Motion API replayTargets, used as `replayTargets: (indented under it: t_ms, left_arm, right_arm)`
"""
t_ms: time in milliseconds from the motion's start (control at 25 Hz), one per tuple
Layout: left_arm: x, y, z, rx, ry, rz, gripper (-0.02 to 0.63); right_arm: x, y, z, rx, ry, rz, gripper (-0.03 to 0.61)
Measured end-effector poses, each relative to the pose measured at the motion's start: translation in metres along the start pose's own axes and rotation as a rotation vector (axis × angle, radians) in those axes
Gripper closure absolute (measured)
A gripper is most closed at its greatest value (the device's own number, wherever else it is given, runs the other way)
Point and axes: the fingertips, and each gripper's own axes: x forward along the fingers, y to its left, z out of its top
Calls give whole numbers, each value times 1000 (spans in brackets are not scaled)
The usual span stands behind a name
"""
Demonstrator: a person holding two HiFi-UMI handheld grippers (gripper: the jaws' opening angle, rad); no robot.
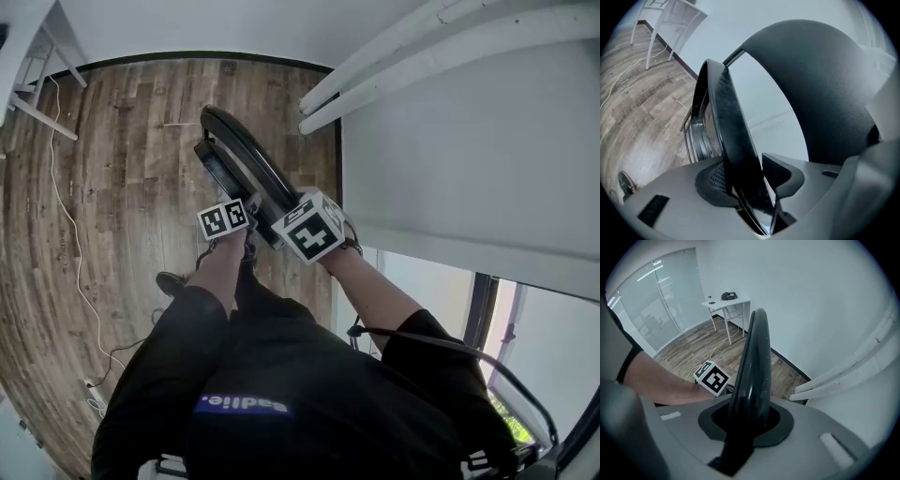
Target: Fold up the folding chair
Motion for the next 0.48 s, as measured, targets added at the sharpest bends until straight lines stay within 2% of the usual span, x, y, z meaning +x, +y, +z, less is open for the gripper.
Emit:
replayTargets:
  t_ms: [280,480]
  left_arm:
    - [-13,-7,-10,54,40,-37,442]
    - [-49,-1,-19,122,76,-48,443]
  right_arm:
    - [0,-18,-1,32,-3,-10,517]
    - [-1,-27,-1,57,-18,-19,517]
